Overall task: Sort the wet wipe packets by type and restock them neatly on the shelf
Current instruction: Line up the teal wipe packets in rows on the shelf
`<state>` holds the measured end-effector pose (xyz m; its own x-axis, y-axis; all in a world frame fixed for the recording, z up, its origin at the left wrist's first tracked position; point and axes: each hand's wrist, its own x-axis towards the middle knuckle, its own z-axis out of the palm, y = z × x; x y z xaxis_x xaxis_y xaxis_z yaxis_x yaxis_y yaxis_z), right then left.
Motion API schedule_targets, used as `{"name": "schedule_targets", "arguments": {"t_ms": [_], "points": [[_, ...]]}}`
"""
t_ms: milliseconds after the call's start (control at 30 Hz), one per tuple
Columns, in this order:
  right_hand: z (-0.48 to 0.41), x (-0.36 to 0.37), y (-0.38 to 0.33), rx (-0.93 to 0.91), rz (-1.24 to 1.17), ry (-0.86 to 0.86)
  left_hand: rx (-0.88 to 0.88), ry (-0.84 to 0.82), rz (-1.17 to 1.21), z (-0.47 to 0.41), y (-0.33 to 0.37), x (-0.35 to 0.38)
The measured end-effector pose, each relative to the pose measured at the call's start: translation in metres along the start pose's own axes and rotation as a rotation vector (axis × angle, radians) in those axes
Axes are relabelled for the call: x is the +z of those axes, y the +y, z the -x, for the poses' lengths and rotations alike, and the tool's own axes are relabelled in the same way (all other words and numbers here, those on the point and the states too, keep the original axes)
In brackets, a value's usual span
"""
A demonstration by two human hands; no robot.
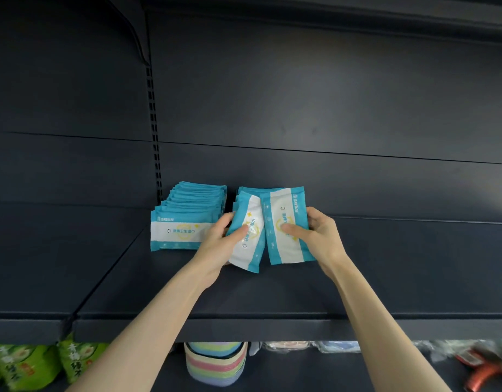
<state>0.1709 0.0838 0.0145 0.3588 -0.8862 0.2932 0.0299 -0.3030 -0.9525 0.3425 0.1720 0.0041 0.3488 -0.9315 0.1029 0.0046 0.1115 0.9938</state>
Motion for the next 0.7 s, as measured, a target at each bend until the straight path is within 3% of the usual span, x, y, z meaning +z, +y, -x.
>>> {"name": "schedule_targets", "arguments": {"t_ms": [133, 333, 500, 700], "points": [[-0.009, -0.007, 0.002, -0.021, 0.002, -0.009, -0.024, -0.132, 0.038, -0.005, 0.005, -0.003], [-0.015, -0.013, 0.014, -0.013, -0.037, 0.055, 0.176, 0.062, -0.379, -0.025, 0.006, -0.004], [-0.019, -0.017, 0.019, -0.04, -0.035, 0.097, 0.249, -0.029, -0.653, -0.042, 0.01, 0.002], [-0.024, -0.018, 0.027, -0.067, -0.009, 0.172, 0.331, -0.022, -0.865, -0.064, 0.006, 0.011]]}}
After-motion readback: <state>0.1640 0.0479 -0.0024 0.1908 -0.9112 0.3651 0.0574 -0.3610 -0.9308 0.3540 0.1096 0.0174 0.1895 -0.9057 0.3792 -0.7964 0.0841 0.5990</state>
